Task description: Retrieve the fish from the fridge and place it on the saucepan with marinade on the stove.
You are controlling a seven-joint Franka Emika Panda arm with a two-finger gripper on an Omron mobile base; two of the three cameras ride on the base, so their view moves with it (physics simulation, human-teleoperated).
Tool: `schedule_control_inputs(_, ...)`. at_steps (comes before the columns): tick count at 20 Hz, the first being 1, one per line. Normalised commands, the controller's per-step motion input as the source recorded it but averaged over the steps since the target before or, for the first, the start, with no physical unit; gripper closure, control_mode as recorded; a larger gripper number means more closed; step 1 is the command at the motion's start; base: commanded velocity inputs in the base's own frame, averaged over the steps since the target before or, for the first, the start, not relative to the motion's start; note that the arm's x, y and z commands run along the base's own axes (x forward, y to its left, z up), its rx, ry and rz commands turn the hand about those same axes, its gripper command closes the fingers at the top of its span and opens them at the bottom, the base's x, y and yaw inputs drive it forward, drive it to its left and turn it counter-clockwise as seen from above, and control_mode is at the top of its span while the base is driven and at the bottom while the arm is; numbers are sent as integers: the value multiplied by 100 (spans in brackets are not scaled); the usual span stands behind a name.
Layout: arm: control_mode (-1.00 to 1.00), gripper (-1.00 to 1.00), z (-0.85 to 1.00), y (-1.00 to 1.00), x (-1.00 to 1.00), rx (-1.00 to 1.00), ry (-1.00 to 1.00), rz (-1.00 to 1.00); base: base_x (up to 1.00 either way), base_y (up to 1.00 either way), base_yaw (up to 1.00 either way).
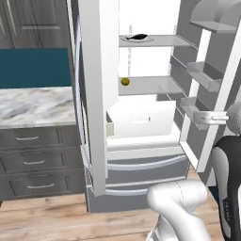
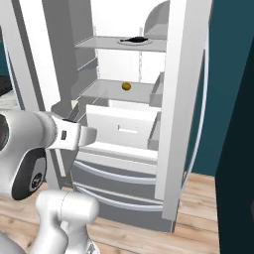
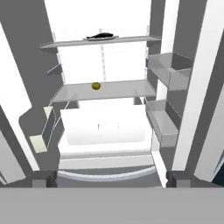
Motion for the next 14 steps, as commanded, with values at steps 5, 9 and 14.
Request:
schedule_control_inputs(5,-100,-100,0,25,-34,4,0,16,0,0,0)
schedule_control_inputs(9,-100,-100,0,23,0,0,0,1,0,0,0)
schedule_control_inputs(14,-100,-100,0,4,0,0,-5,0,0,0,0)
